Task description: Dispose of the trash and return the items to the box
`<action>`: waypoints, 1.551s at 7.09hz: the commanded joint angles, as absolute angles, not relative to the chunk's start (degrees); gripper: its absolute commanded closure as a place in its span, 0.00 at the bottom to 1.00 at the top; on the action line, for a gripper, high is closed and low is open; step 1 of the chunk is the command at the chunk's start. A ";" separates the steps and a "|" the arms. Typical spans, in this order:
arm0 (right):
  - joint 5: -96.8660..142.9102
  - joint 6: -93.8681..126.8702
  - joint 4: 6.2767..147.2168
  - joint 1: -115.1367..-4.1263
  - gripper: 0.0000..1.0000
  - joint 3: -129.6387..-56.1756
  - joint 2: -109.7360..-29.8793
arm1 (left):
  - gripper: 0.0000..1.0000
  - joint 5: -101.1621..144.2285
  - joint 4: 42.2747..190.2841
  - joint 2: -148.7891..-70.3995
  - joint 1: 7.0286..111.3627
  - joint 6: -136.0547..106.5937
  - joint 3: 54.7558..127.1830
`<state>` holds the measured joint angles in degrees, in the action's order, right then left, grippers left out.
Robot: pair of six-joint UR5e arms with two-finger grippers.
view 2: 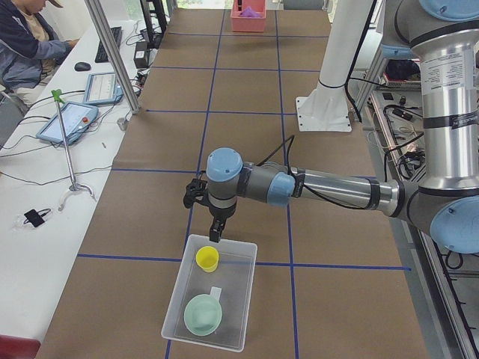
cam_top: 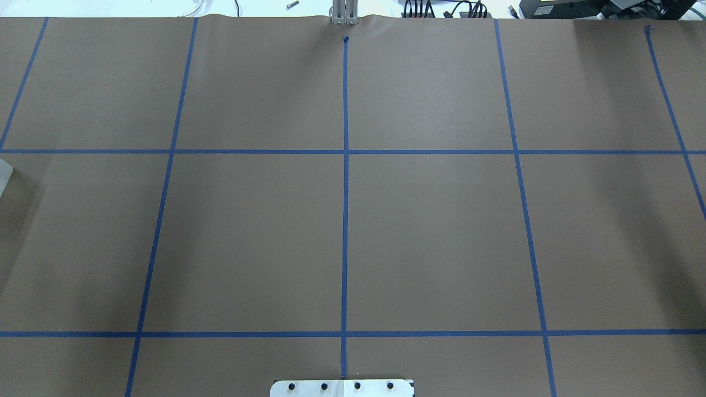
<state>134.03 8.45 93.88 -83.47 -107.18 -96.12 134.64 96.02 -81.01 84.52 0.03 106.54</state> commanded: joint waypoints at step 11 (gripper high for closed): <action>133.24 8.52 93.87 -84.38 0.00 -109.16 -97.47 | 0.02 136.41 95.71 -80.68 85.69 -0.17 104.94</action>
<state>133.34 8.42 93.87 -84.38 -108.70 -97.38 136.41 95.67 -80.49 85.77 -0.12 105.00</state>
